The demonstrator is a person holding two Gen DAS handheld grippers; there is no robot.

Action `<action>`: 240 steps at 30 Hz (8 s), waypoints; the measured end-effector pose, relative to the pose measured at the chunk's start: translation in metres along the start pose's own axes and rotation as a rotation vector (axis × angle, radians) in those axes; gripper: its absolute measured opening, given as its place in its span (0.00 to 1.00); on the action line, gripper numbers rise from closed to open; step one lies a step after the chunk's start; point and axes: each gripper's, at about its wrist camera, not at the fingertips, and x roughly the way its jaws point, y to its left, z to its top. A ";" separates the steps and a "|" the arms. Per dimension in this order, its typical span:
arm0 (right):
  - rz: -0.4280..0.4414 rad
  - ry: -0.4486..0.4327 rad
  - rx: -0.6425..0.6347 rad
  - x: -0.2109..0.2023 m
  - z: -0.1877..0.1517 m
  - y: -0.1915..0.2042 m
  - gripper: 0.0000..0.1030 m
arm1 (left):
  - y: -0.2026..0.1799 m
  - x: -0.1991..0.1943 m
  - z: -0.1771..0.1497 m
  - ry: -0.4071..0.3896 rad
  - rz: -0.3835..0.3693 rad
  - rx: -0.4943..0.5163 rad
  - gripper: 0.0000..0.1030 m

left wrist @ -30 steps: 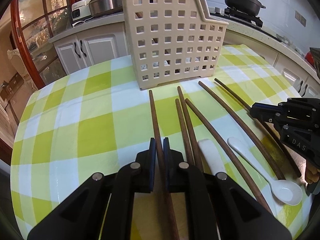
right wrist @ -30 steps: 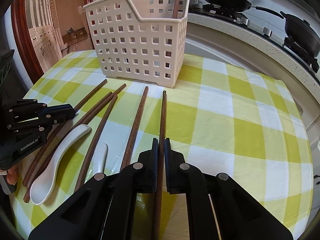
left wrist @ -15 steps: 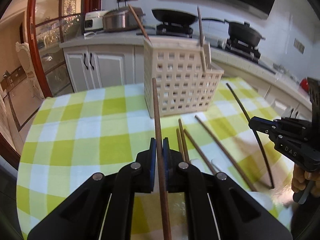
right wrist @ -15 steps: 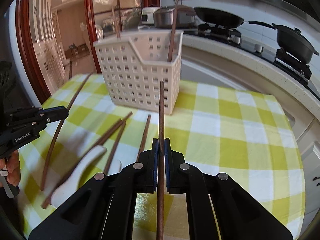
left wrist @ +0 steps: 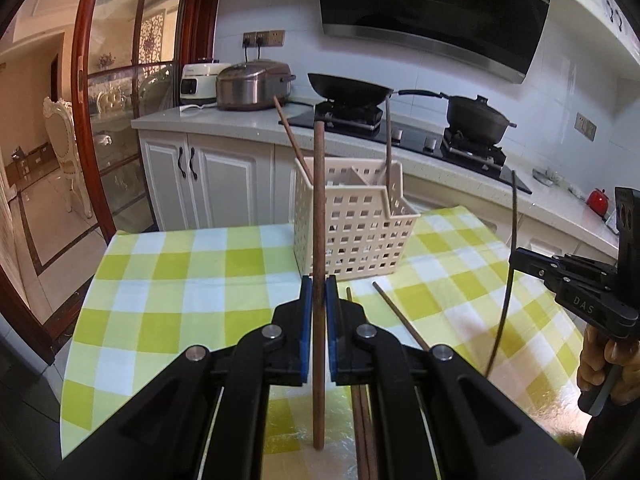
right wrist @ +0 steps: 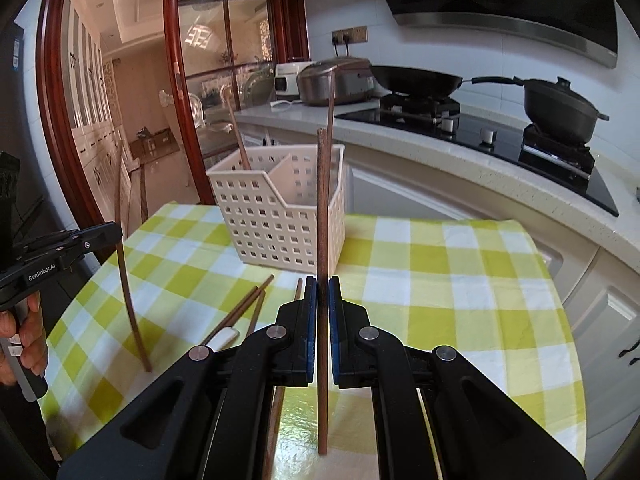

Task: Organize utensils
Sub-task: 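Lift both held chopsticks upright and carry them over the white basket, then drop both chopsticks into the white basket by opening both tools, then move both open tools back down toward the remaining chopsticks, then close the left tool on a brown chopstick while the right tool grasps another chopstick, then lift both held chopsticks upright and carry them over the white basket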

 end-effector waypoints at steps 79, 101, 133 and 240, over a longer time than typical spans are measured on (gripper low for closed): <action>0.045 0.168 -0.055 0.142 0.137 0.014 0.06 | 0.007 0.148 0.137 0.159 0.008 0.019 0.18; 0.014 0.177 0.037 0.106 0.019 -0.010 0.30 | 0.006 0.085 0.042 0.104 -0.073 0.006 0.31; 0.065 0.321 -0.050 0.129 -0.054 0.017 0.30 | -0.019 0.140 -0.068 0.323 -0.083 0.129 0.16; 0.030 -0.015 -0.042 -0.017 0.035 0.012 0.06 | -0.023 -0.024 0.057 -0.065 -0.059 0.103 0.06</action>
